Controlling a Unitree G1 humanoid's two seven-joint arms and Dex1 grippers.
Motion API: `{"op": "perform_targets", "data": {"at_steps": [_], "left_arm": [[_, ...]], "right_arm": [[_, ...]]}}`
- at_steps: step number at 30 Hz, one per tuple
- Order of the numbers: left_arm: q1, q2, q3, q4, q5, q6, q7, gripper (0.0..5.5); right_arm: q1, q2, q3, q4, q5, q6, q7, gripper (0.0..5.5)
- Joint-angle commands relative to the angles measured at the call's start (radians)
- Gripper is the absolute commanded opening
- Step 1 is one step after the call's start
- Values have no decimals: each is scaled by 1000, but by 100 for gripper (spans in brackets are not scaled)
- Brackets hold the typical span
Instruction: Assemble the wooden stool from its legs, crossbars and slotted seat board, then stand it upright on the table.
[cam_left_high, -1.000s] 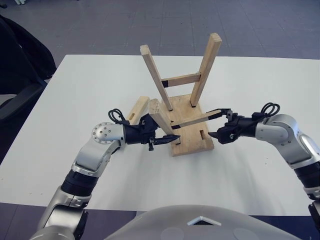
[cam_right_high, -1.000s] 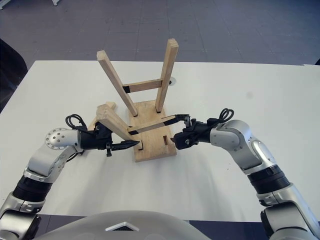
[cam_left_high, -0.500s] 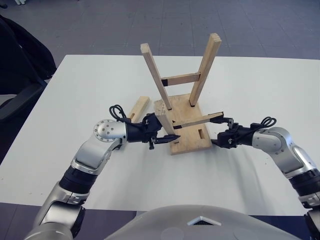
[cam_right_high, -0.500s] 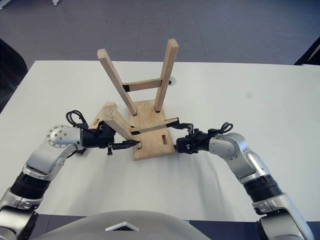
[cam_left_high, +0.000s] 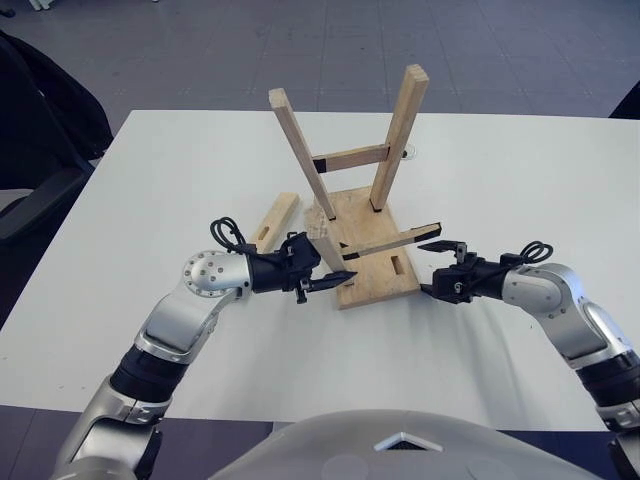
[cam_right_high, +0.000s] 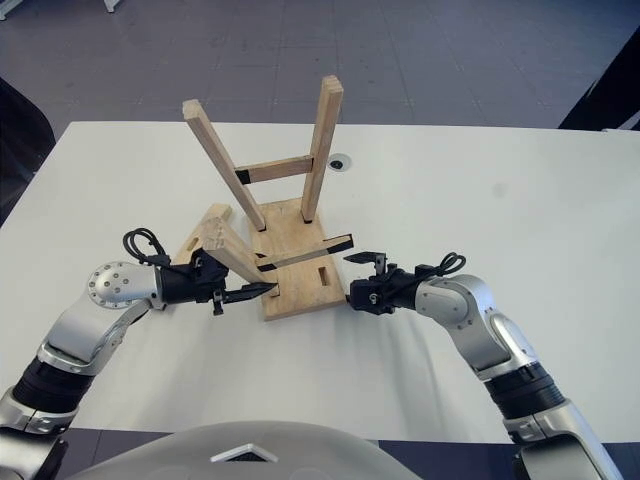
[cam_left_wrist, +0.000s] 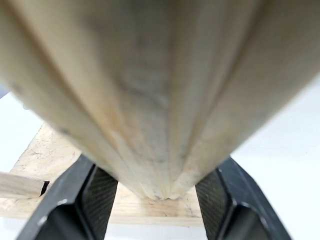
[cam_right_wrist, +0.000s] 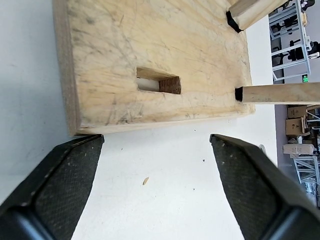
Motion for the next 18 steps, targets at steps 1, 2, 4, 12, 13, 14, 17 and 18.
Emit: {"op": "perform_targets", "data": {"at_steps": [1,2,4,12,13,14,17,18], "left_arm": [[96,45,-101,107,165,75,41,206],[98,48,-102,108,164,63,36,206],[96,57,-111,113,173,37,23,206],[88,69,-122,104,166,21,23,206],[83,64,-110,106,155,16,25,206],[77,56,-94,108,141,-6,24,206],[66,35,-37,76,81,-33,29,206],[65,33,-27,63,70,-38,28,206]], "right_arm": [[-15,75,53,-48,54,-8,23,393],[-14,83,55,-65,59,-2,25,393],[-13,93,60,-94,64,9,30,393],[-23,88,50,-100,56,27,33,393],[-19,85,48,-99,54,25,31,393],[-15,83,47,-97,51,24,29,393],[-6,73,44,-94,45,20,26,393],[-3,71,43,-94,44,19,25,393]]}}
